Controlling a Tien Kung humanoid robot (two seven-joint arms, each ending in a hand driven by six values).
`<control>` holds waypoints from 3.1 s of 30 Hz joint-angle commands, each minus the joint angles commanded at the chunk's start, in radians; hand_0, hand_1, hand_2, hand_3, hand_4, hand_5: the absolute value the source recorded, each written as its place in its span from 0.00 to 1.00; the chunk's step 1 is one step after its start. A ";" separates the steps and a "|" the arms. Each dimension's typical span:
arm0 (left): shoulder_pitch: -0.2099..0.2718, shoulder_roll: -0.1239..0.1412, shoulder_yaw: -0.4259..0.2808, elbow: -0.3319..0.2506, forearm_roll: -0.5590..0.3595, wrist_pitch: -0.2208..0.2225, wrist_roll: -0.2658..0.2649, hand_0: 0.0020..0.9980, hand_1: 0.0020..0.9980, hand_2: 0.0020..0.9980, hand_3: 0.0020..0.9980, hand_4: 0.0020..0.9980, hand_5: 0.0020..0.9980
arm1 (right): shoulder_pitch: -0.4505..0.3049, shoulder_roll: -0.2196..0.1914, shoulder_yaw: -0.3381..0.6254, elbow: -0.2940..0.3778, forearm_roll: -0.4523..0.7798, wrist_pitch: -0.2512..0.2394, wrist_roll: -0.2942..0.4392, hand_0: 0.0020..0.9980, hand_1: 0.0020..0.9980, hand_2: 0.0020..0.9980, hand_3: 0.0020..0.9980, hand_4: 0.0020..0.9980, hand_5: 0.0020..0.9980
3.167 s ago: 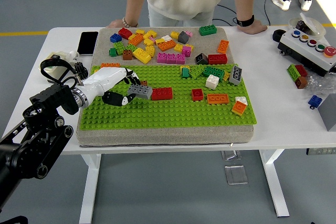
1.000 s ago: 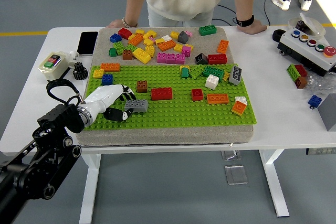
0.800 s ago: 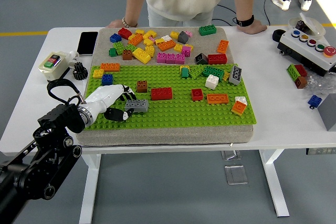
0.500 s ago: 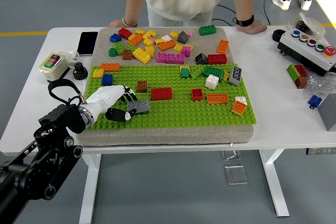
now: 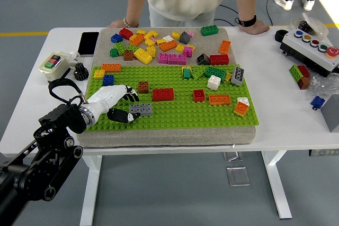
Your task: Pick up the brick,pile it on top of brick,press brick,pick up the brick,pile it on top of brick,press brick
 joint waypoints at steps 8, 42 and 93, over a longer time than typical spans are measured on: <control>0.001 0.005 0.001 0.005 0.000 0.025 -0.026 0.75 0.72 0.75 0.64 0.85 0.33 | -0.001 0.002 -0.001 0.000 -0.001 0.000 0.000 0.76 0.69 0.73 0.74 1.00 0.64; -0.054 0.002 0.033 0.179 0.000 0.184 -0.137 0.88 0.83 0.83 0.84 0.96 0.35 | 0.005 0.006 -0.009 0.000 -0.003 0.002 -0.006 0.76 0.69 0.73 0.74 1.00 0.64; -0.084 -0.023 0.032 0.219 0.000 0.189 -0.137 0.88 0.82 0.82 0.83 0.96 0.32 | 0.009 0.006 -0.012 0.000 0.002 0.003 -0.006 0.75 0.69 0.73 0.74 1.00 0.64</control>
